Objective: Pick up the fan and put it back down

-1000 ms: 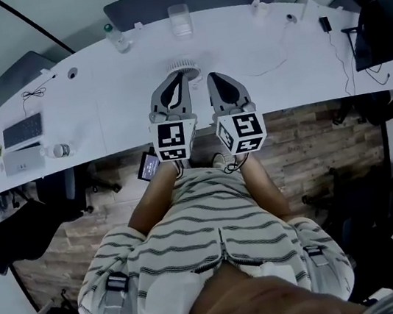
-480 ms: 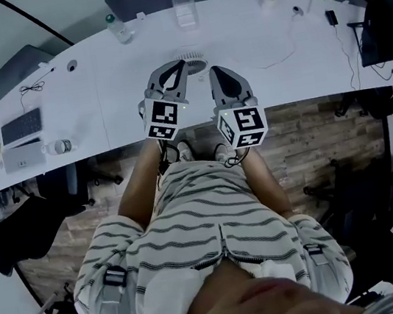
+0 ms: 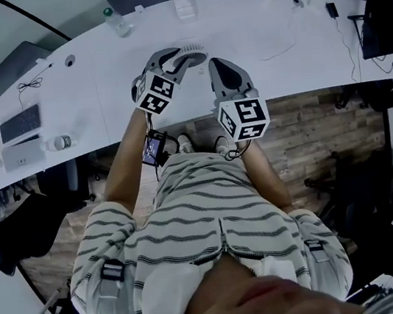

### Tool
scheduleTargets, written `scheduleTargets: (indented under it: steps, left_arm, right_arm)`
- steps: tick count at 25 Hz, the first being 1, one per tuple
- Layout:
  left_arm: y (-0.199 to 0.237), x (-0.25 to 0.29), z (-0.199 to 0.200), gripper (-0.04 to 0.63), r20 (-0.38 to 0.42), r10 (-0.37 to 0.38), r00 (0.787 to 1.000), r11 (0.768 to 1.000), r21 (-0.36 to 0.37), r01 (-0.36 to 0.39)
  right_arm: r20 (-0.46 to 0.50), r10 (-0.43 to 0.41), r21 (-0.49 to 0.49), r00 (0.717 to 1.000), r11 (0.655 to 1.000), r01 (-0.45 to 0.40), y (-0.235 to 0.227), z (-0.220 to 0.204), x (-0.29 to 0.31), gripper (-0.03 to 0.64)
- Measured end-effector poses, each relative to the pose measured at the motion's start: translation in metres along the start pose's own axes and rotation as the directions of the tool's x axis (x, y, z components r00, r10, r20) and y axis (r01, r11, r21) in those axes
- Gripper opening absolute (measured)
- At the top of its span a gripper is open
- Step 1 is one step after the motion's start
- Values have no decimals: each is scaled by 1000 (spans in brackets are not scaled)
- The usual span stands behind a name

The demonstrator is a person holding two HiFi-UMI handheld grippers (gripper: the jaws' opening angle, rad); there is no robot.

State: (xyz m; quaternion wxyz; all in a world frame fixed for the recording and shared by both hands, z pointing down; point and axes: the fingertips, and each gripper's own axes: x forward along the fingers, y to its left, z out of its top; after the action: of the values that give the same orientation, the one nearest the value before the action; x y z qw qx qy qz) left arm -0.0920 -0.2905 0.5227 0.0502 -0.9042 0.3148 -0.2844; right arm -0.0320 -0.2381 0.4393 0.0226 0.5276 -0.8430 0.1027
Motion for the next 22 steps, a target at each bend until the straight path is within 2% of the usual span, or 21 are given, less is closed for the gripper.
scheduleTargets:
  steps: [3,5,9,12,18,22]
  left_arm:
    - [1,10,-19,142,-52,-76,996,996,45,78]
    - [0,15,-25,151,-56,-126,990,989,76,130]
    - [-1,22,-43,196,-127,-193,973,963,167,213]
    - [1,31,-60,203,-193,-252,948,935,203,290]
    - [3,51,-91,245,-306,-363,880,868,232,439]
    - [6,61,-102,253,-352,-396,848,839,238,490]
  right_arm:
    - [-2,-13,1,1000,1000,13,-4,0,-2,6]
    - [0,-18,0,1000,1000,18,-5,0,-3,6]
    - [0,-24,1,1000,1000,24,-5,0,-8,6]
    - [-1,-33,-1,999,999,33,-6,1,-10,6]
    - [-4,-52,-5,999,999,52,-8,0,-15,6]
    - [-10,-55,-9,998,998,55,-9,-1,-16,6]
